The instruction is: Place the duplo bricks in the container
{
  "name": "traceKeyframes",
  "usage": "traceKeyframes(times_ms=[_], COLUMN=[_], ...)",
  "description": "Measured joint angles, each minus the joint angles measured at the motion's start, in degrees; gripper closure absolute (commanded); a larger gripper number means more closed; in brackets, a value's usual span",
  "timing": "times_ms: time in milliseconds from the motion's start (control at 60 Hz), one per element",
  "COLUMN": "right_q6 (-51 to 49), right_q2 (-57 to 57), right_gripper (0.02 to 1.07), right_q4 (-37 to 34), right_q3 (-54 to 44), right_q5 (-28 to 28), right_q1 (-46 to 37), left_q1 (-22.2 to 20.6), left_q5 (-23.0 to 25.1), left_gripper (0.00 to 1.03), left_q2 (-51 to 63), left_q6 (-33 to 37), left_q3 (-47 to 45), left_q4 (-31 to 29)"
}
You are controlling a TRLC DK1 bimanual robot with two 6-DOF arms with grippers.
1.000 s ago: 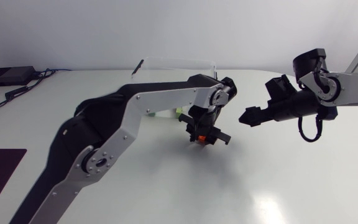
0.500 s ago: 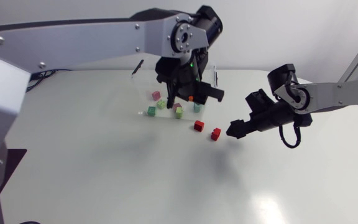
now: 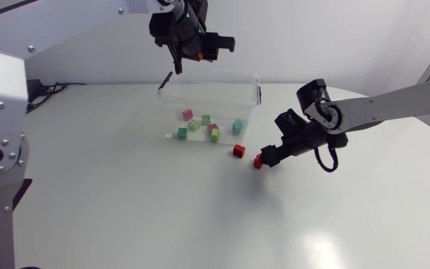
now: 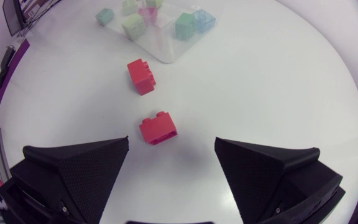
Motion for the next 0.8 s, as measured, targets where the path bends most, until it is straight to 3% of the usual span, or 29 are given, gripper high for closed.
traceKeyframes(times_ms=[100,233,317,400,533,650,717,800], right_q6=[-0.4,-0.7,-0.9,-0.9,-1.3,-2.0,-2.4,-2.6], right_q2=[2.2,4.3,5.2,5.5,6.3,8.1,9.1,9.8], right_gripper=[0.07,0.07,0.07,0.07,0.08,0.19,0.27,0.50], right_q4=[0.0,0.1,0.1,0.1,0.2,0.2,0.2,0.2], right_q3=[1.9,3.2,3.3,3.3,4.1,5.5,6.1,6.3], right_q5=[0.6,1.7,2.0,2.6,3.1,3.9,4.2,4.5], right_q1=[0.8,1.9,2.5,3.0,3.1,3.3,3.4,3.7], left_q1=[0.8,1.0,1.1,1.1,1.1,1.0,1.0,0.7], left_q5=[0.0,0.0,-0.1,-0.8,-1.8,-2.0,-2.2,-2.4], left_gripper=[0.78,0.50,0.24,0.13,0.06,0.05,0.05,0.05], left_q2=[3.3,7.5,10.3,12.6,13.2,13.2,13.2,12.9], left_q6=[0.0,0.0,0.1,0.2,0.2,0.2,0.1,0.0], left_q3=[2.7,5.3,8.1,11.2,13.5,15.4,15.8,15.7], left_q4=[0.0,-0.2,-1.4,-3.8,-5.8,-8.5,-10.0,-11.9])
